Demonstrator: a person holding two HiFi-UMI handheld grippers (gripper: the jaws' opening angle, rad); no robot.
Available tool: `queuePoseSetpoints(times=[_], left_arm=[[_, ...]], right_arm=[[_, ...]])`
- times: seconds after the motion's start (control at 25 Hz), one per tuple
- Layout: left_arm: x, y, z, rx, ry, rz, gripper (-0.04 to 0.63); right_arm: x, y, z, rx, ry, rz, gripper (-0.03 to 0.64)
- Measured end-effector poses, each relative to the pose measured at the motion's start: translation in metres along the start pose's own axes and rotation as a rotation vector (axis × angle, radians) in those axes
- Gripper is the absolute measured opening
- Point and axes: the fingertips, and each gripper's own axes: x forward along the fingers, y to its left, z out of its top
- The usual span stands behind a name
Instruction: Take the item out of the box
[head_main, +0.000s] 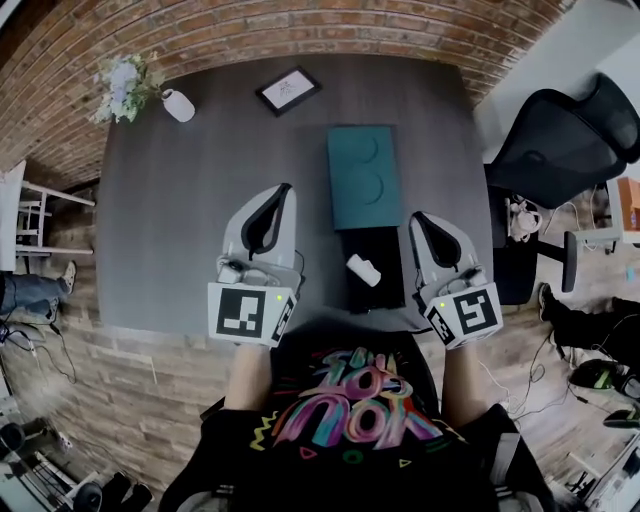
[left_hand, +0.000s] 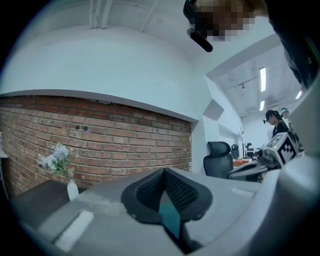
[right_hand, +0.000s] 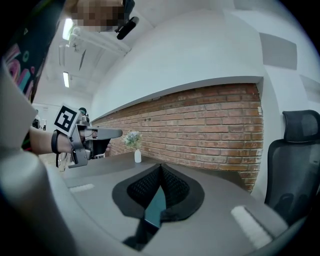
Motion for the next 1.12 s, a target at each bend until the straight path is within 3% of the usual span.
queuePoseSetpoints(times=[0.48, 1.12], left_arm=[[0.008, -0.003, -0.012, -0.022, 0.016, -0.021, 0.000], [0.013, -0.007, -0.019, -0.020, 0.026, -0.030, 0.000]], right_arm=[[0.004, 0.002, -0.018, 0.038, 0.068, 0.026, 0.003], [0.008, 0.018, -0.043, 0.095, 0.121, 0.124, 0.133]])
